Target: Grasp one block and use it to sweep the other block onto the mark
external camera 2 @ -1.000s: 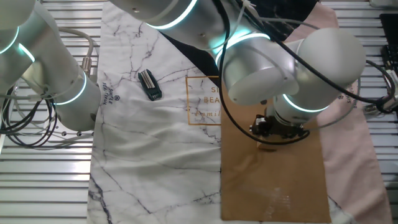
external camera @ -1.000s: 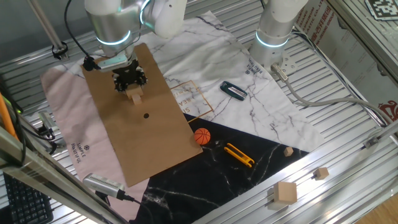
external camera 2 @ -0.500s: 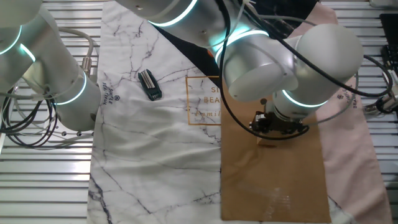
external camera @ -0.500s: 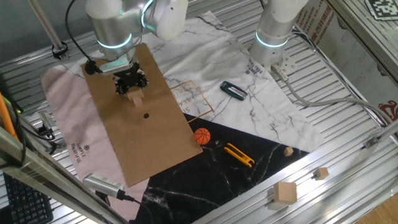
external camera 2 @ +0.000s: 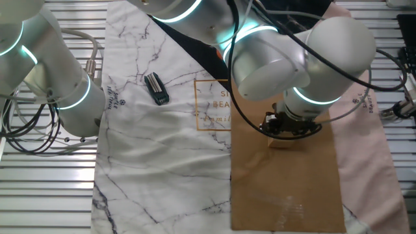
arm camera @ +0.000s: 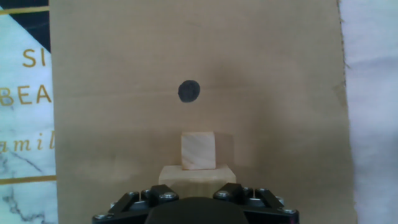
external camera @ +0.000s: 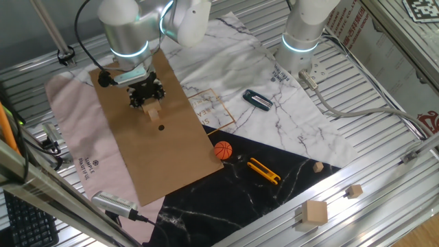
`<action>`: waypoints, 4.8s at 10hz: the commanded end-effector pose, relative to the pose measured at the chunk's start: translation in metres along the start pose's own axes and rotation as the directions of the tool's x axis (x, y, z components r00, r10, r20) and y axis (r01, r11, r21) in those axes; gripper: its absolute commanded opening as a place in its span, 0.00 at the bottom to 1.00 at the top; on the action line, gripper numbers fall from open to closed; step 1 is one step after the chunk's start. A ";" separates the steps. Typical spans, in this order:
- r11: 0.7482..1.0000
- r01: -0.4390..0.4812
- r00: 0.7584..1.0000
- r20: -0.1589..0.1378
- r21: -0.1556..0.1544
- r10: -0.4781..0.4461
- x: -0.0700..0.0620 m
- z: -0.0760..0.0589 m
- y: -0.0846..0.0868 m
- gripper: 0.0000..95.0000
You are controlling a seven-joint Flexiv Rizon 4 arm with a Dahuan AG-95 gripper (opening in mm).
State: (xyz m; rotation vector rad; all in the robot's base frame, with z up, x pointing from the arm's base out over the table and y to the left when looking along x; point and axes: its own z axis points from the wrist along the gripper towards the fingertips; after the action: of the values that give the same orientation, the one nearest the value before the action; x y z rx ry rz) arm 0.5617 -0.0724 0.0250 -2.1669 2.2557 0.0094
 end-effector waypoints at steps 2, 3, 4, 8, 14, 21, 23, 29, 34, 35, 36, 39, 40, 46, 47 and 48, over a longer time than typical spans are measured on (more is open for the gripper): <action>1.000 0.013 1.000 -0.001 0.001 -0.013 -0.002 -0.002 0.001 0.00; 1.000 0.015 1.000 -0.001 0.000 -0.015 -0.002 -0.002 0.001 0.00; 1.000 0.017 1.000 -0.001 -0.001 -0.017 -0.003 -0.002 0.001 0.00; 1.000 0.020 1.000 -0.003 0.002 -0.020 -0.010 0.000 0.001 0.00; 1.000 0.026 1.000 -0.004 0.002 -0.026 -0.012 0.000 0.000 0.00; 1.000 0.021 1.000 -0.003 -0.001 -0.021 -0.014 -0.001 0.001 0.00; 1.000 0.023 1.000 -0.002 0.001 -0.023 -0.015 -0.002 0.001 0.00; 1.000 0.022 1.000 0.001 0.003 -0.022 -0.021 -0.003 0.001 0.00; 1.000 0.020 1.000 0.006 0.003 -0.020 -0.025 -0.005 -0.001 0.00; 1.000 0.021 1.000 0.009 0.003 -0.021 -0.026 -0.005 -0.001 0.00; 1.000 0.020 1.000 0.011 0.003 -0.020 -0.027 -0.005 0.000 0.00; 1.000 0.016 1.000 0.008 0.004 -0.016 -0.031 -0.003 0.000 0.00; 1.000 0.014 1.000 0.009 0.004 -0.014 -0.031 -0.003 0.000 0.00; 1.000 0.010 1.000 0.009 0.003 -0.010 -0.036 -0.003 0.001 0.00; 1.000 0.009 1.000 0.009 0.003 -0.009 -0.037 -0.003 0.001 0.00; 1.000 0.008 1.000 0.010 0.003 -0.008 -0.037 -0.003 0.001 0.00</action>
State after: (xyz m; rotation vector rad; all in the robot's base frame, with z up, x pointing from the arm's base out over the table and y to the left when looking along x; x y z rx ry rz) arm 0.5622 -0.0354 0.0289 -2.1691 2.2408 0.0156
